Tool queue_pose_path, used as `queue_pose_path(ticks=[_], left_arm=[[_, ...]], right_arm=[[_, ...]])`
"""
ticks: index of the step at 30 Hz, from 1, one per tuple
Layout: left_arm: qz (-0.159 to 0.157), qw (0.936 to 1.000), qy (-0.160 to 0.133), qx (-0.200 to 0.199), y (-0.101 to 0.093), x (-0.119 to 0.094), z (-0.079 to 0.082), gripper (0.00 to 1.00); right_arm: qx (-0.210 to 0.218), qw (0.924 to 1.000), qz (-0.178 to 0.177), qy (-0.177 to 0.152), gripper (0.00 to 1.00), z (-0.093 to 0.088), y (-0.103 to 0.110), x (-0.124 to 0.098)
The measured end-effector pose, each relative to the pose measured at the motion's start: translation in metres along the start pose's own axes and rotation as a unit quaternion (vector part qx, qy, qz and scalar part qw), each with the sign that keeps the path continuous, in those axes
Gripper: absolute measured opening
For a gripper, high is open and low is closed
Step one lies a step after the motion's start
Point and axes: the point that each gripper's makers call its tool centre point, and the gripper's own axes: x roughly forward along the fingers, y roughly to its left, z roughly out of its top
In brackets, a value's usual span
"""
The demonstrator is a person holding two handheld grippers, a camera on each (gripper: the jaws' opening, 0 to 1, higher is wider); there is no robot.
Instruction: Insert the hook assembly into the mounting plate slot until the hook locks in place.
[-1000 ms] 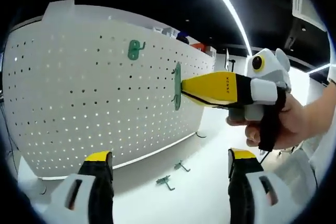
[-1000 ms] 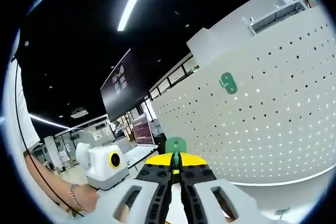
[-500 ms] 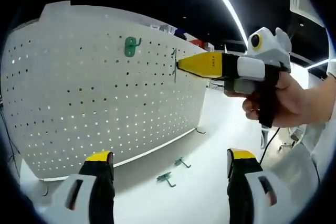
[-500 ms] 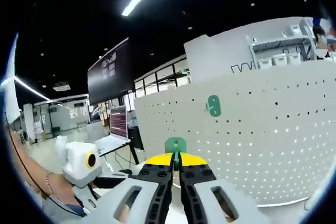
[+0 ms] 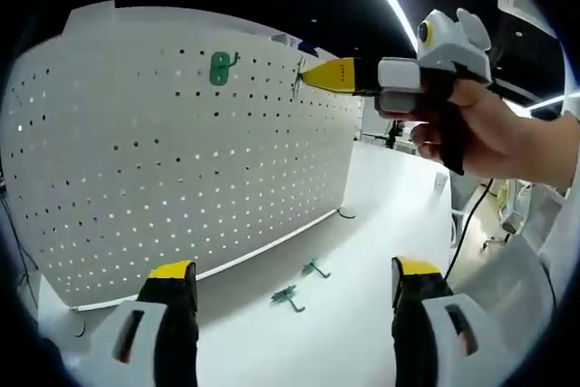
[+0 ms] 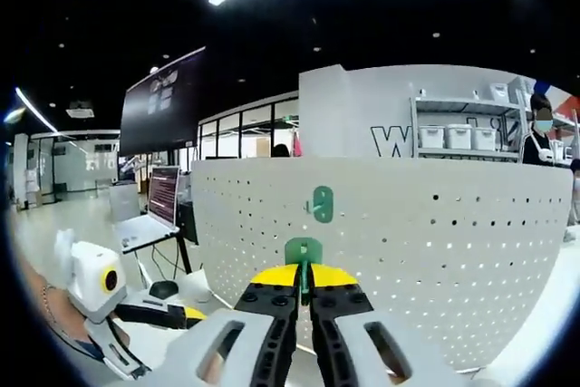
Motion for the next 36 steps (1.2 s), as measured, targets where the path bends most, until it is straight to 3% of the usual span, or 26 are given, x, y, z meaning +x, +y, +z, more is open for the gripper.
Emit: queue_pose_path(ticks=[18, 36], left_arm=[[-0.007, 0.9996, 0.026, 0.005, -0.002, -0.006, -0.029, 0.9], [-0.008, 0.9986, 0.049, 0.017, -0.005, -0.015, -0.056, 0.89]], right_arm=[[0.01, 0.9989, -0.042, -0.016, 0.01, 0.017, -0.033, 0.02], [0.014, 0.9979, -0.063, -0.004, 0.01, 0.022, -0.047, 0.035]])
